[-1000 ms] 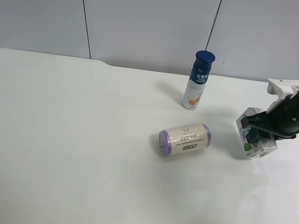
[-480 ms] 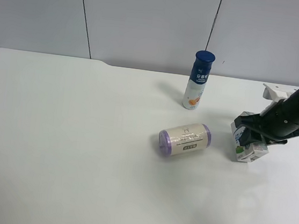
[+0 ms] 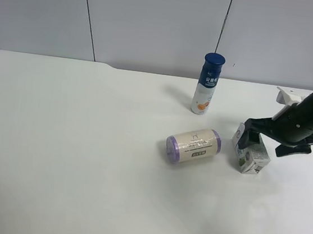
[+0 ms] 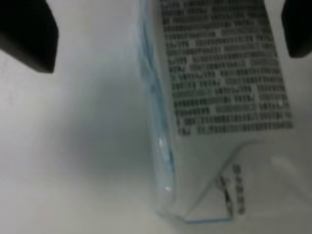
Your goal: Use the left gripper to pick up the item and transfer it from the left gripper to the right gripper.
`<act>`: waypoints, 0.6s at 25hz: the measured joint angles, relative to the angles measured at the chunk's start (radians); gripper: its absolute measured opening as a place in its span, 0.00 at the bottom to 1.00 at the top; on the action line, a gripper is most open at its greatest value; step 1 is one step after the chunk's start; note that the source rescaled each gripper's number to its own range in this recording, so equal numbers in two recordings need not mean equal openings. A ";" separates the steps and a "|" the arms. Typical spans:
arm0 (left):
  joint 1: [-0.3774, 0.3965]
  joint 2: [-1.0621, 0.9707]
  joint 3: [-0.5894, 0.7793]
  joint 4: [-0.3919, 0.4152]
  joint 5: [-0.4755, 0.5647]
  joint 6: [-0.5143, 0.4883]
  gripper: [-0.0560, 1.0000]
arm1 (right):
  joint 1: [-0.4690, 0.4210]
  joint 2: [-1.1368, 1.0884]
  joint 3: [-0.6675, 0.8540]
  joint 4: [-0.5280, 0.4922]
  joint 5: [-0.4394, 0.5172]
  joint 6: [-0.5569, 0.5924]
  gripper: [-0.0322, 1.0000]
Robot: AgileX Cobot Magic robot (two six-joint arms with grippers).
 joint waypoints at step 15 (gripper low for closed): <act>0.000 0.000 0.000 0.000 0.000 0.000 0.99 | 0.000 -0.274 0.000 -0.041 0.203 0.008 1.00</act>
